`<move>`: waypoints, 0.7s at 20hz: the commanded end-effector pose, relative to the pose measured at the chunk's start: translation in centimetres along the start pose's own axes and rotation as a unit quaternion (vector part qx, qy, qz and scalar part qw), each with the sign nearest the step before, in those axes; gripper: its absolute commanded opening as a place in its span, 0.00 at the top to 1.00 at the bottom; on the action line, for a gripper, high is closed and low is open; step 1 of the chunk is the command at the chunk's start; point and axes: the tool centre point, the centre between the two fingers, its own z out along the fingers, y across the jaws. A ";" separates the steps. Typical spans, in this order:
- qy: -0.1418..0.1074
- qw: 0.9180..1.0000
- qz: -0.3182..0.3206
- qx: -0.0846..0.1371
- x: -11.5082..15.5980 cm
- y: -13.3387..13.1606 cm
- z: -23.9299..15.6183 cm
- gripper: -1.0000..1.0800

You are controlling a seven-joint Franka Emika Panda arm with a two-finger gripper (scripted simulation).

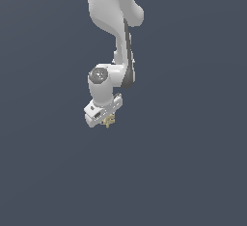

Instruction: Pick up the object and move it to a goal position.

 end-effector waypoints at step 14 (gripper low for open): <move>-0.001 1.000 0.000 0.000 0.7 -3.9 -5.2 1.00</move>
